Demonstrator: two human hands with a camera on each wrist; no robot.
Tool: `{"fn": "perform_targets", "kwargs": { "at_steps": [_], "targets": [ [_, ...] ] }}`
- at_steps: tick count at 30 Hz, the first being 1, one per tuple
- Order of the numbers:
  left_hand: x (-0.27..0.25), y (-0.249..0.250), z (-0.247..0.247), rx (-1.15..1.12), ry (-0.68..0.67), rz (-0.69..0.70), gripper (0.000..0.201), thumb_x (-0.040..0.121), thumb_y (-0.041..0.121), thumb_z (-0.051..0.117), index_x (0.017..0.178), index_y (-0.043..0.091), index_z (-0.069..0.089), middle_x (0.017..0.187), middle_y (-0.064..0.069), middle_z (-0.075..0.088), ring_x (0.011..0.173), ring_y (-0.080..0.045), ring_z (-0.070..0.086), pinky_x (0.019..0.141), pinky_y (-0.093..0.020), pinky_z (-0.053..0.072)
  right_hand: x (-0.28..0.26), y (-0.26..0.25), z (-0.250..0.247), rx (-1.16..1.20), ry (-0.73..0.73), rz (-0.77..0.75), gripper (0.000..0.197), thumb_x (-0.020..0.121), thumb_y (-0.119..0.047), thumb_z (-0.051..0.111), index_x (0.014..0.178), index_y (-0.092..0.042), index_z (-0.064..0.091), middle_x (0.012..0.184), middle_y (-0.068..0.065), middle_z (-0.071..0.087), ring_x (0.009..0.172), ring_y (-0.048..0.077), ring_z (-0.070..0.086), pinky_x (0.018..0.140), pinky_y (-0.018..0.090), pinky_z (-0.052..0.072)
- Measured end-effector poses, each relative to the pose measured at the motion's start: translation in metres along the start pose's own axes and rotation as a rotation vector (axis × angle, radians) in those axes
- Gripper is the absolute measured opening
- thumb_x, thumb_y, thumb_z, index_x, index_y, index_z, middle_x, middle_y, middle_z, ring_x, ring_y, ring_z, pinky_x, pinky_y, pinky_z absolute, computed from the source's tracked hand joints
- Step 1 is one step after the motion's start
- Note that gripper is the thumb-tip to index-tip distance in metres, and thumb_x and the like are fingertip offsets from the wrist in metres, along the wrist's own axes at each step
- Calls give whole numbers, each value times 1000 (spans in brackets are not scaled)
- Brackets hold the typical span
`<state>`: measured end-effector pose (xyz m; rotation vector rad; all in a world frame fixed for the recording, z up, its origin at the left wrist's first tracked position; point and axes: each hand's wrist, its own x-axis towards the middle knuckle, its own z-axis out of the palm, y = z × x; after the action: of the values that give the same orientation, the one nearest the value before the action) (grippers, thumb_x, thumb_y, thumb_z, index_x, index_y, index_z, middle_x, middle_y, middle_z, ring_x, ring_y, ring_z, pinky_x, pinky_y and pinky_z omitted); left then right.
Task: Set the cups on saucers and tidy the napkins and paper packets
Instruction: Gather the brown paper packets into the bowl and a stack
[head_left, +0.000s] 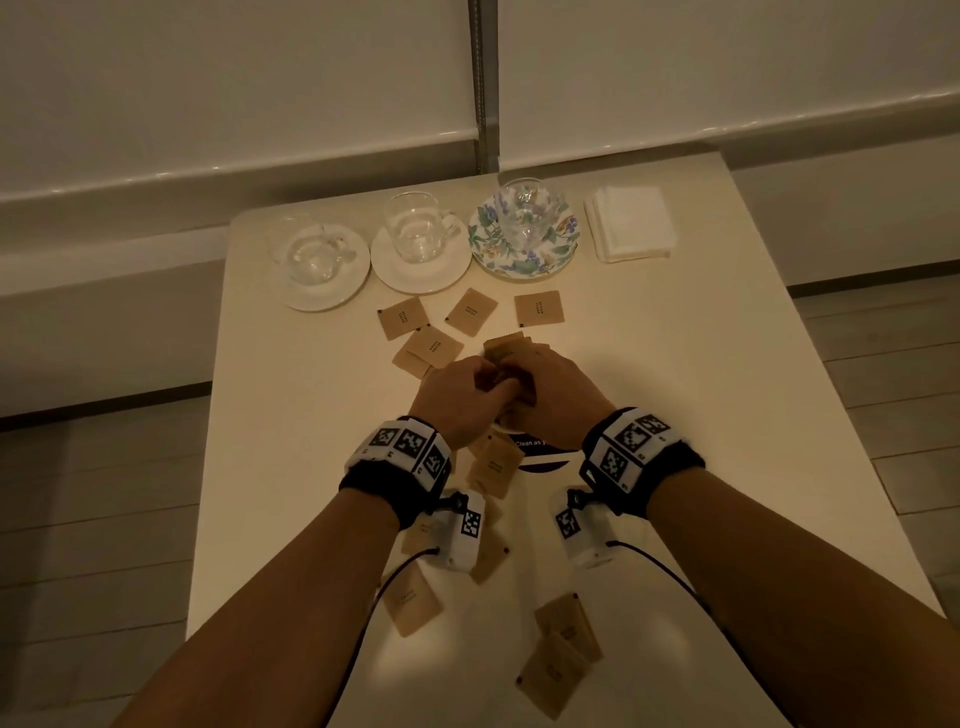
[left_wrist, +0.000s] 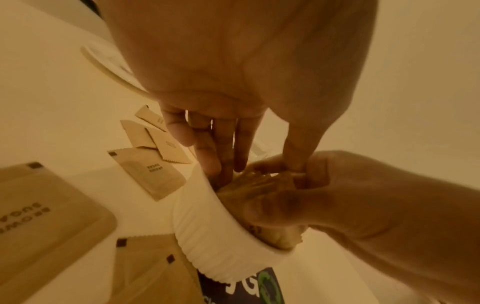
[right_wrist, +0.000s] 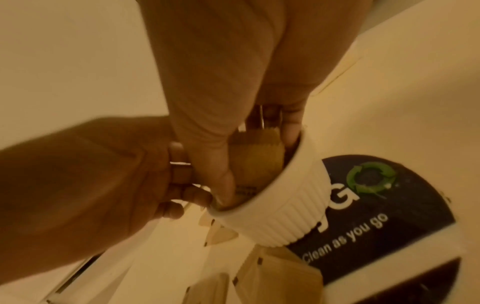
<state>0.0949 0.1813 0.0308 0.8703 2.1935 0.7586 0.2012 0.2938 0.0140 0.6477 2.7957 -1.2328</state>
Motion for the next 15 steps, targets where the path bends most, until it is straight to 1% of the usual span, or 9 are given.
{"fn": "perform_targets", "kwargs": {
  "at_steps": [2,4,5,6,8,9,12,13,15],
  "targets": [
    [1,0,0,121,3,32,30,89,44,63,104,18,68,90,5,68,84,-14,63,77,-30,52,-2,0,-5,26,25,-4,48,77,-29,76,121,-20,60,126,1,58,111,14,51,92,26,41],
    [4,0,0,209,13,47,31,90,45,62,104,18,68,92,3,67,84,-16,62,76,-31,52,-3,3,-8,42,45,28,47,77,-27,78,120,-19,60,121,1,60,106,11,52,88,24,42],
    [6,0,1,243,5,42,31,91,45,60,105,18,68,94,2,67,86,-18,62,78,-33,52,-4,5,-8,50,51,53,44,76,-27,79,115,-18,61,117,-2,61,104,12,55,86,22,44],
    [7,0,1,276,-7,31,30,92,42,58,109,18,67,98,0,68,89,-20,62,82,-36,53,-5,7,-8,63,66,76,40,75,-28,81,108,-19,61,109,-6,61,99,11,56,82,16,44],
    [10,0,2,331,-39,19,28,94,30,54,116,18,66,106,-5,68,96,-24,63,87,-42,53,-8,6,-7,105,106,95,37,72,-32,84,99,-26,58,97,-16,59,89,5,57,73,5,38],
    [11,0,2,357,-61,21,29,94,23,51,119,20,65,107,-6,68,97,-26,63,88,-43,53,-9,6,-7,124,115,98,38,71,-35,84,99,-27,59,96,-16,61,87,5,57,73,7,39],
    [13,0,-2,344,-86,25,38,92,13,47,123,24,65,111,-5,68,97,-25,62,87,-41,54,-11,7,-7,145,118,122,38,75,-37,81,106,-21,66,101,-9,69,90,8,63,83,24,51],
    [14,-1,-3,299,-69,12,36,92,16,47,121,25,66,112,-3,67,97,-23,62,85,-39,54,-11,8,-7,157,122,136,33,77,-33,80,106,-21,67,102,-8,70,91,8,64,85,27,53],
    [13,-3,-1,252,0,-7,25,93,32,53,112,24,68,104,2,65,91,-18,59,78,-33,50,-9,10,-7,148,130,157,26,81,-27,77,105,-19,68,102,-5,71,92,11,65,86,29,54]
  ]
}}
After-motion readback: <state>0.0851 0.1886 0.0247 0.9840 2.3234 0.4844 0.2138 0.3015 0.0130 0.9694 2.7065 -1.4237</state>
